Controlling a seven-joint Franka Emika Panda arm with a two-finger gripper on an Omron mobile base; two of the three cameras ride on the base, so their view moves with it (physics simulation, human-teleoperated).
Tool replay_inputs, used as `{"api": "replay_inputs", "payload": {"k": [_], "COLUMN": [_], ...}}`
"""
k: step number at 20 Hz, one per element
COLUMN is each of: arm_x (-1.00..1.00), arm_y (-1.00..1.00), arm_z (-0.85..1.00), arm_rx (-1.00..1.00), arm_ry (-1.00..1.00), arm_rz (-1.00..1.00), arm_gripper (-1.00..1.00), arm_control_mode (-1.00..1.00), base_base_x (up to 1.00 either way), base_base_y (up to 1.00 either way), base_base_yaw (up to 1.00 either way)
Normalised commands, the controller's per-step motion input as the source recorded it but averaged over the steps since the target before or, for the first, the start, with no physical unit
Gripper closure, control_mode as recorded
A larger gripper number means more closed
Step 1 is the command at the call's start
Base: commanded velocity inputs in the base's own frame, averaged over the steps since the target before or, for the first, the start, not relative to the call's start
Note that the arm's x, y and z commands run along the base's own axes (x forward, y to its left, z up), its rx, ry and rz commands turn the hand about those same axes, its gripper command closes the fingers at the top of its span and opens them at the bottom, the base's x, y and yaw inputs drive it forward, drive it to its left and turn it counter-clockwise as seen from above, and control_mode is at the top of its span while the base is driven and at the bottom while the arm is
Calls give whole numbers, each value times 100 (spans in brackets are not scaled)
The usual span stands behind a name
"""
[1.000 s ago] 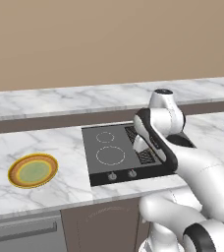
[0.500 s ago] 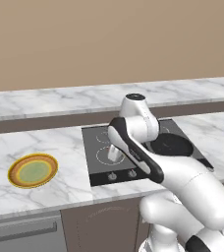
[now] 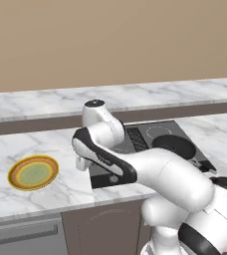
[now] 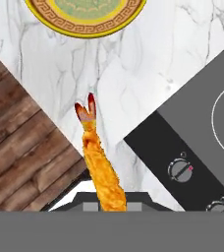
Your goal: Place the shrimp on the plate and place the potato on the same plate.
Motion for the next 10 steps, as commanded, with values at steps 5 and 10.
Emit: {"api": "replay_inputs", "payload": {"k": [5, 10], "arm_x": [52, 33], "arm_y": [100, 100], "arm_z": [-11, -20], "arm_rx": [-11, -10], "arm_ry": [2, 0], "arm_rz": [-15, -26], "arm_gripper": [100, 100], "arm_control_mode": [-100, -100], "base_base_x": [0, 0], "base_base_y": [0, 0], "base_base_yaw": [0, 0]}}
